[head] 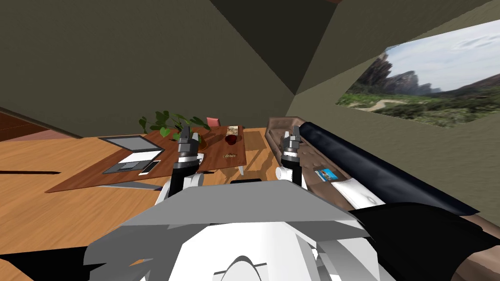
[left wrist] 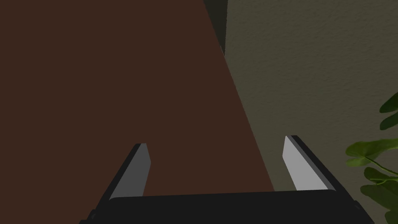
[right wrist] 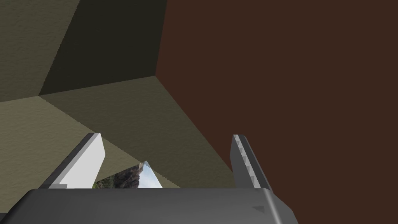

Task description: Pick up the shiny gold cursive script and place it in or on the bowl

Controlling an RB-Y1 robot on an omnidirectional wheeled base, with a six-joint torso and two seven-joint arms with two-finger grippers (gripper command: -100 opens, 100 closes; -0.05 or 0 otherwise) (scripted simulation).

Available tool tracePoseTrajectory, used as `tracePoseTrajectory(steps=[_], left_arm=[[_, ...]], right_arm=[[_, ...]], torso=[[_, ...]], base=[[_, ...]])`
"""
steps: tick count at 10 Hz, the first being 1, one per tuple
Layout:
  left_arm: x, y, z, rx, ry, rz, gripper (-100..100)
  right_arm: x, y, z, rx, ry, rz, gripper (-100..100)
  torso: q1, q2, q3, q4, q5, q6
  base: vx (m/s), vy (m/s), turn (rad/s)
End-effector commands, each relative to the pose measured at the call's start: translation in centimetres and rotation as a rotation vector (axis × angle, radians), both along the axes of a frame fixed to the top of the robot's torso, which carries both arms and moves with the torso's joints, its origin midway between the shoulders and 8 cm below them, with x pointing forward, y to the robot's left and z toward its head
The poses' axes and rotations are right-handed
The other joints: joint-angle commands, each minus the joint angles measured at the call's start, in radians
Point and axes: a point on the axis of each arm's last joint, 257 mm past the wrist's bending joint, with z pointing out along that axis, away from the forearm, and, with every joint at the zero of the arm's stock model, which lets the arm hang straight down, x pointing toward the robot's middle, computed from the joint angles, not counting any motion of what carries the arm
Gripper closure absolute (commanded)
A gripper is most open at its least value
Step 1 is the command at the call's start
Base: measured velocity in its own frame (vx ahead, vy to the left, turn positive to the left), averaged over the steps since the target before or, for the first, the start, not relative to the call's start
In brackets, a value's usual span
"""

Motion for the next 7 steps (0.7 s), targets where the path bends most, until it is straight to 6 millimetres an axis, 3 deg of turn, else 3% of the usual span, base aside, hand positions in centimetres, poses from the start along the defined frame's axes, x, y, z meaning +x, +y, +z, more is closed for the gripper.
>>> tracePoseTrajectory(steps=[1, 7], left_arm=[[1.5, 1.0, -1.8, 0.022, 0.055, 0.011, -100], [7.3, 5.3, -7.6, 0.028, 0.244, 0.091, -100]], right_arm=[[0.0, 0.0, 0.0, 0.000, 0.000, 0.000, 0], [0.0, 0.0, 0.0, 0.000, 0.000, 0.000, 0]], torso=[[0.000, 0.000, 0.000, 0.000, 0.000, 0.000], [0.000, 0.000, 0.000, 0.000, 0.000, 0.000]], base=[[-0.068, 0.014, 0.031], [-0.058, 0.010, 0.024]])
